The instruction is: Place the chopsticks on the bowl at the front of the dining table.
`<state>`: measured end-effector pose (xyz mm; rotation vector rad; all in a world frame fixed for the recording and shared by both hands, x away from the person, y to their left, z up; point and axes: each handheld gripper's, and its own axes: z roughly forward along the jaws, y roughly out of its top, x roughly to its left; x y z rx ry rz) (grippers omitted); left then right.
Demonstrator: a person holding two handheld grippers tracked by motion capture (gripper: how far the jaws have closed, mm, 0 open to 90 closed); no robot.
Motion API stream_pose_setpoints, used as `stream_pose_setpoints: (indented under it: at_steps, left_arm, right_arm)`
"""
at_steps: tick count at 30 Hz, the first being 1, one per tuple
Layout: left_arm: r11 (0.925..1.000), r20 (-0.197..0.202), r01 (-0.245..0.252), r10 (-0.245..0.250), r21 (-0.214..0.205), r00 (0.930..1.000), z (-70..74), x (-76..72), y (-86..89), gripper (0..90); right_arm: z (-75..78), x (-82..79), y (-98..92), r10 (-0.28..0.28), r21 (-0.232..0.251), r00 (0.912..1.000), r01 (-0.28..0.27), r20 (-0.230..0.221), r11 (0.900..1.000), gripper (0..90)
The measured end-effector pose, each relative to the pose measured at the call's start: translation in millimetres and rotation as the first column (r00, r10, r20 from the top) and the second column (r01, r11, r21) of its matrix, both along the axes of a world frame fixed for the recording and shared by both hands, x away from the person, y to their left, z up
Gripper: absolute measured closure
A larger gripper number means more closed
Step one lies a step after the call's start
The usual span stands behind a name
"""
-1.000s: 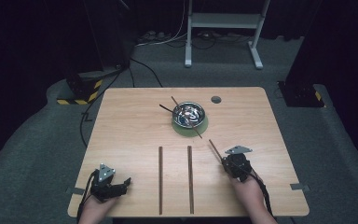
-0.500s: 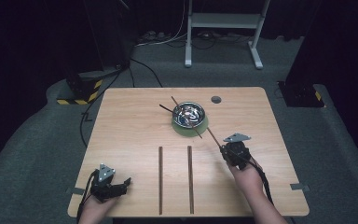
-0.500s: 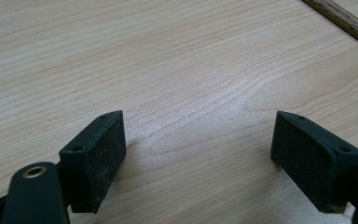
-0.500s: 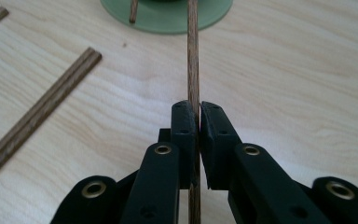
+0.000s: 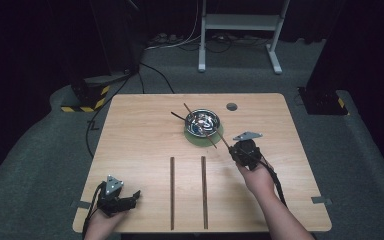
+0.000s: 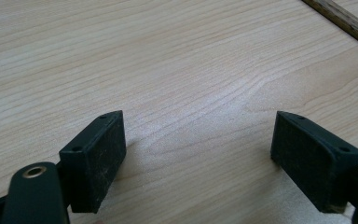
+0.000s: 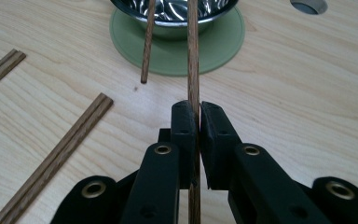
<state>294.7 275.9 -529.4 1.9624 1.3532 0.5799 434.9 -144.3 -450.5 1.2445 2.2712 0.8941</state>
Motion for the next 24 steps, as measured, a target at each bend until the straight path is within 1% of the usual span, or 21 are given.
stream_pose_setpoints:
  at_steps: [1,4,6,13,14,16,17,18,21,22,23,24]
  left_arm:
    - [1.0000,0.002,0.006,-0.006,0.001,1.0000,0.0,0.2,0.1,17.8]
    - [1.0000,0.002,0.005,-0.005,0.001,1.0000,-0.1,0.2,0.0,17.7]
    - [1.0000,0.000,0.009,-0.009,-0.002,1.0000,-0.1,0.2,-0.1,17.8]
    - [0.9999,0.003,0.011,-0.011,-0.001,0.9999,-0.3,0.1,-0.4,17.3]
    - [0.9999,0.003,0.011,-0.011,-0.001,0.9999,-0.3,0.1,-0.4,17.3]
    - [1.0000,0.002,0.010,-0.010,-0.001,1.0000,-0.3,0.0,-0.5,17.3]
    - [0.9999,0.002,0.011,-0.011,-0.001,0.9999,-0.3,0.1,-0.4,17.3]
    - [1.0000,0.002,0.007,-0.007,-0.001,1.0000,-0.3,-0.1,-0.6,17.3]
    - [0.9999,0.003,0.011,-0.011,-0.001,0.9999,-0.3,0.1,-0.4,17.3]
    - [0.9999,0.003,0.011,-0.011,-0.001,0.9999,-0.3,0.1,-0.4,17.3]
    - [1.0000,0.002,0.008,-0.008,-0.002,1.0000,-0.3,-0.1,-0.6,17.3]
    - [1.0000,0.001,0.008,-0.008,-0.001,1.0000,-0.2,-0.1,-0.5,17.3]
  right_arm:
    - [1.2,4.5,2.8,0.006,0.001,1.0000,-0.006,-0.004,1.0000,84.0]
    - [2.3,11.5,7.2,0.003,0.007,1.0000,-0.003,0.002,1.0000,84.0]
    - [1.6,16.6,10.6,-0.003,0.016,1.0000,0.003,-0.009,0.9999,84.0]
    - [-0.2,35.1,24.4,-0.007,-0.003,1.0000,0.007,0.000,1.0000,84.0]
    - [-0.2,35.1,24.4,-0.007,-0.003,1.0000,0.007,0.000,1.0000,84.0]
    - [0.3,41.3,26.8,-0.009,-0.006,1.0000,0.009,0.000,0.9999,84.0]
    - [1.2,46.8,30.0,-0.008,-0.015,1.0000,0.008,-0.001,0.9998,84.0]
    - [1.5,49.5,31.4,-0.010,-0.018,0.9999,0.010,0.008,0.9998,84.0]
    - [3.0,53.5,35.0,-0.013,-0.018,0.9999,0.013,0.002,0.9998,84.0]
    - [3.5,55.9,36.3,-0.009,-0.025,0.9999,0.009,0.012,0.9996,84.0]
    - [5.0,58.6,39.9,-0.012,-0.022,0.9999,0.012,0.004,0.9997,84.0]
    - [5.6,60.2,41.0,-0.013,-0.020,0.9999,0.013,0.009,0.9997,84.0]
